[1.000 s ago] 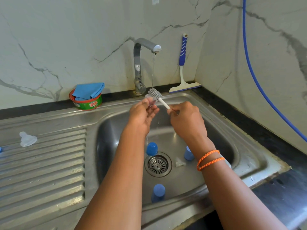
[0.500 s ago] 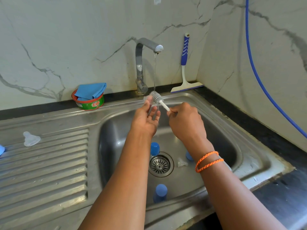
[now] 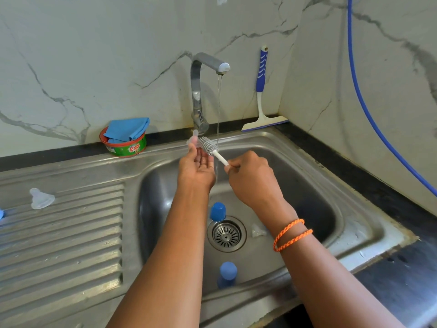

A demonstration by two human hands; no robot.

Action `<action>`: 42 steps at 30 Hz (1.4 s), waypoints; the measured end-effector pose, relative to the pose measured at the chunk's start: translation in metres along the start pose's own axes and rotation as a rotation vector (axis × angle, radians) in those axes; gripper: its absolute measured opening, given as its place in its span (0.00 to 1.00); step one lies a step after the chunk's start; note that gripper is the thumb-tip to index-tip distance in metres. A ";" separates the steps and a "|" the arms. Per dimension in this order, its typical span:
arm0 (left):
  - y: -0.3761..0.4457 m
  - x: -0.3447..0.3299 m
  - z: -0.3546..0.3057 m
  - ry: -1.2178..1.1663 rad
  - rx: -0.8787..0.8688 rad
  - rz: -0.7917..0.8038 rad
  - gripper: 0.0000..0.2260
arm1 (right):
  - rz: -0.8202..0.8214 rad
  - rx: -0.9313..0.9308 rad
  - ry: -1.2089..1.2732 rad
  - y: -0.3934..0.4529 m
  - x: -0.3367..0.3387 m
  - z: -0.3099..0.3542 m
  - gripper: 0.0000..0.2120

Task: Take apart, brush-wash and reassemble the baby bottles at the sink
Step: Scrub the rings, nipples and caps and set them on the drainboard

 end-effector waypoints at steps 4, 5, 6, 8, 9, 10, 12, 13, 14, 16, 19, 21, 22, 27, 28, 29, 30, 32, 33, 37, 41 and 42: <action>-0.001 -0.008 0.005 0.017 0.007 0.052 0.12 | -0.061 0.002 0.011 0.000 -0.005 0.003 0.11; -0.003 -0.011 0.008 0.055 0.017 0.061 0.13 | -0.073 -0.012 0.012 -0.001 -0.007 0.002 0.12; -0.005 -0.013 0.010 0.110 0.029 0.068 0.15 | -0.079 -0.028 0.015 -0.001 -0.009 0.001 0.12; -0.005 -0.015 0.015 0.223 0.051 0.075 0.18 | -0.086 -0.061 0.027 0.000 -0.010 -0.002 0.12; -0.004 -0.014 0.017 0.261 0.062 0.080 0.18 | -0.092 -0.071 0.032 0.001 -0.009 -0.005 0.11; -0.003 -0.013 0.020 0.283 0.074 0.082 0.18 | -0.101 -0.077 0.035 0.002 -0.007 -0.006 0.11; -0.002 -0.009 0.024 0.297 0.096 0.069 0.17 | -0.113 -0.080 0.052 0.004 -0.005 -0.009 0.12; -0.001 -0.008 0.025 0.302 0.103 0.064 0.16 | -0.113 -0.080 0.065 0.005 -0.004 -0.009 0.13; -0.001 -0.009 0.026 0.305 0.105 0.068 0.15 | -0.107 -0.080 0.074 0.005 -0.004 -0.009 0.13; -0.002 -0.009 0.024 0.291 0.093 0.073 0.14 | -0.069 -0.074 0.074 0.005 -0.007 -0.007 0.13; 0.002 -0.004 0.015 0.278 0.054 0.025 0.14 | 0.034 -0.040 0.034 0.003 -0.018 0.001 0.10; 0.005 0.002 0.008 0.313 0.028 -0.001 0.13 | 0.073 -0.028 0.019 0.001 -0.022 0.005 0.08; 0.005 0.004 0.007 0.354 0.025 -0.007 0.13 | 0.079 -0.025 0.029 0.000 -0.023 0.007 0.09; 0.001 -0.001 0.013 0.643 0.018 -0.042 0.11 | 0.046 -0.077 0.151 -0.003 -0.016 0.002 0.12; 0.003 -0.001 0.016 0.691 0.024 -0.049 0.11 | 0.037 -0.091 0.176 -0.003 -0.013 -0.001 0.13; 0.004 -0.003 0.019 0.718 0.029 -0.042 0.11 | 0.031 -0.104 0.197 -0.003 -0.010 -0.005 0.13; 0.005 -0.003 0.020 0.740 0.037 -0.034 0.11 | 0.022 -0.108 0.209 -0.002 -0.009 -0.007 0.12; 0.006 -0.002 0.022 0.753 0.056 -0.034 0.08 | 0.001 -0.111 0.203 0.001 -0.008 -0.010 0.10; 0.006 -0.001 0.022 0.743 0.061 -0.037 0.06 | 0.001 -0.112 0.194 0.002 -0.008 -0.010 0.09; 0.000 -0.007 0.024 0.697 0.078 -0.033 0.06 | 0.045 -0.083 0.150 0.008 -0.010 -0.007 0.08; 0.005 -0.012 0.018 0.583 0.031 0.010 0.07 | 0.112 -0.057 0.060 0.011 -0.005 -0.012 0.10; 0.006 -0.014 0.016 0.548 0.004 0.021 0.06 | 0.120 -0.051 0.064 0.011 -0.003 -0.013 0.11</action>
Point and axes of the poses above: each hand's wrist, its own y-axis towards the middle knuckle, its own x-axis out of the back of the hand, z = x × y, the point moved 9 cm from there along y, towards the middle knuckle, and after that the axes turned 10 degrees about z, right-handed, at the moved point
